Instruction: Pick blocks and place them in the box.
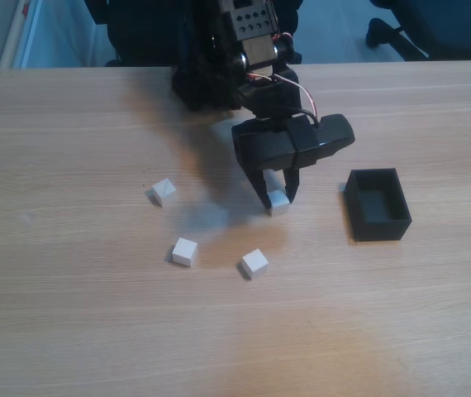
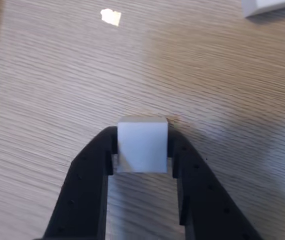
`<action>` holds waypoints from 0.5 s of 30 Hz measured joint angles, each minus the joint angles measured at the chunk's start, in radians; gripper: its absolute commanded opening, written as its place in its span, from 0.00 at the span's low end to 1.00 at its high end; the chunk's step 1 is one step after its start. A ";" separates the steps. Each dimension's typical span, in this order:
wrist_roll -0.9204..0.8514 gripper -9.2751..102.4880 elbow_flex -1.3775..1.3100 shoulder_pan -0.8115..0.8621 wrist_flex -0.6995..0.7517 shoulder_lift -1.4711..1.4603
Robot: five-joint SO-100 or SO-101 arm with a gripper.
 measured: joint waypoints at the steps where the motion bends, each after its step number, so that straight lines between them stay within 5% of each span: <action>1: 0.008 0.08 -0.018 -0.009 0.026 0.011; 15: 0.121 0.08 -0.469 -0.227 0.236 -0.121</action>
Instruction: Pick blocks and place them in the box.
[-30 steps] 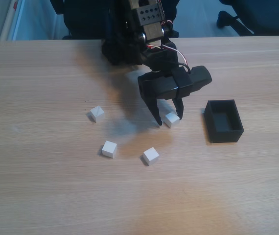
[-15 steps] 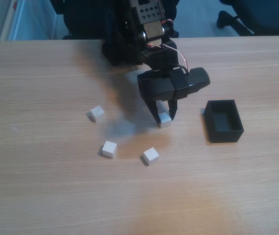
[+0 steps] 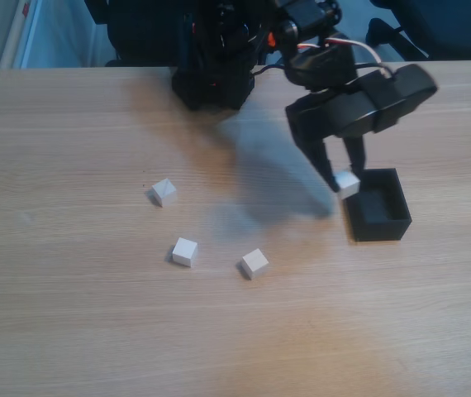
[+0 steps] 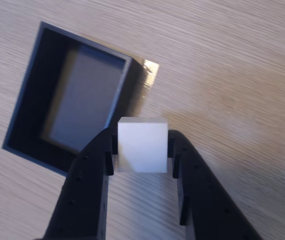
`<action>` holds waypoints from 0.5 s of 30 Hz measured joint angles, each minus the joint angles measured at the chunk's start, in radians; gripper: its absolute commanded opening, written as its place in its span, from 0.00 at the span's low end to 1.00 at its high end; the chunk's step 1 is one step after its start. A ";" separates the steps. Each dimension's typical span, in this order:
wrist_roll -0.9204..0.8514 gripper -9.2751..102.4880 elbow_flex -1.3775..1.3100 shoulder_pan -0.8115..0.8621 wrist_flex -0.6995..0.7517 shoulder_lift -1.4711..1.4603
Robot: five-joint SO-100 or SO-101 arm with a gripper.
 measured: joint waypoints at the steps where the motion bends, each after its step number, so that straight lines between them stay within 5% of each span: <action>1: 0.003 0.08 -0.025 -0.011 0.000 -0.020; 8: 0.037 0.10 -0.140 -0.067 0.003 -0.147; 15: 0.075 0.23 -0.164 -0.106 0.006 -0.169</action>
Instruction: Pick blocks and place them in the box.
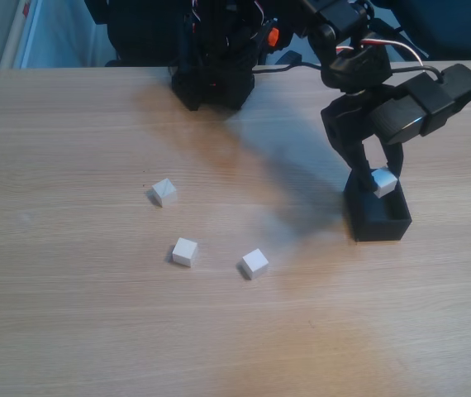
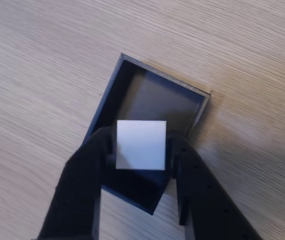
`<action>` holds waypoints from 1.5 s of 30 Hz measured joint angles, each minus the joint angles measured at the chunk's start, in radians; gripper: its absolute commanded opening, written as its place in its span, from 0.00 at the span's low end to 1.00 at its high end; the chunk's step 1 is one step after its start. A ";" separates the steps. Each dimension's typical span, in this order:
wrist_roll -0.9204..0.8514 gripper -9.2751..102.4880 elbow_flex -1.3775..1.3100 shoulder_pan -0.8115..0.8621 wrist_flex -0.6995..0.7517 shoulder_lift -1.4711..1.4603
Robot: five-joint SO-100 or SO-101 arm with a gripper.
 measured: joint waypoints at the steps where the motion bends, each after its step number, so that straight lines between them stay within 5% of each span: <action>1: 0.000 0.24 -0.002 -0.005 0.009 0.000; 9: -0.012 0.19 -0.002 0.008 0.100 0.020; 19: -0.224 0.16 0.267 0.376 0.267 0.327; 26: -0.256 0.23 0.442 0.535 0.094 0.396; 32: -0.250 0.28 0.439 0.549 -0.110 0.282; 45: -0.345 0.28 0.397 0.571 -0.311 0.051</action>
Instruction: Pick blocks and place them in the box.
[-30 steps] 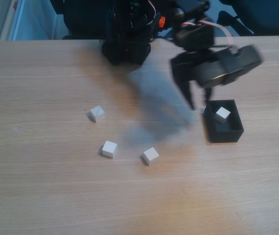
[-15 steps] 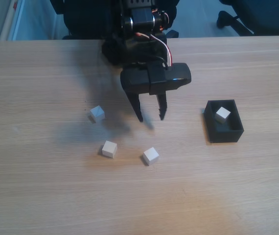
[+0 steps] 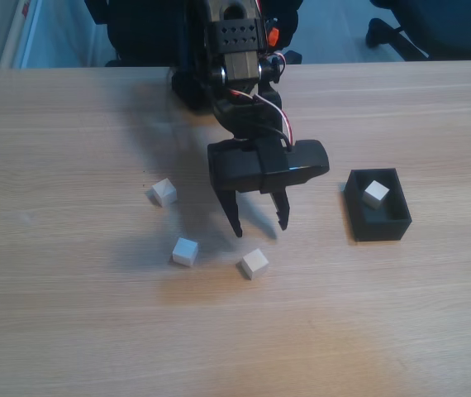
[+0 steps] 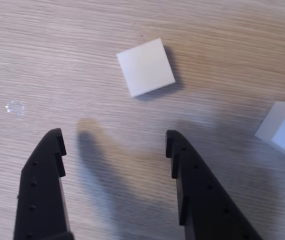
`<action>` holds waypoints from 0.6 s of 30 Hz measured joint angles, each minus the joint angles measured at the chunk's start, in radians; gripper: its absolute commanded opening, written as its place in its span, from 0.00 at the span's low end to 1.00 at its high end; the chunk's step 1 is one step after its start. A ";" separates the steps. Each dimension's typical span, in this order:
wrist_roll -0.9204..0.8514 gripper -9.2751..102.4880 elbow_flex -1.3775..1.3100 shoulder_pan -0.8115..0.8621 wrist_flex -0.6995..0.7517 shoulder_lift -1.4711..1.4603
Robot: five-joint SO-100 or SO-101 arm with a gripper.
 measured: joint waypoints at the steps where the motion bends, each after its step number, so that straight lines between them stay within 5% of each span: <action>1: -0.006 0.28 0.000 0.006 -0.014 -0.011; 18: -0.029 0.27 -0.133 0.046 -0.127 -0.204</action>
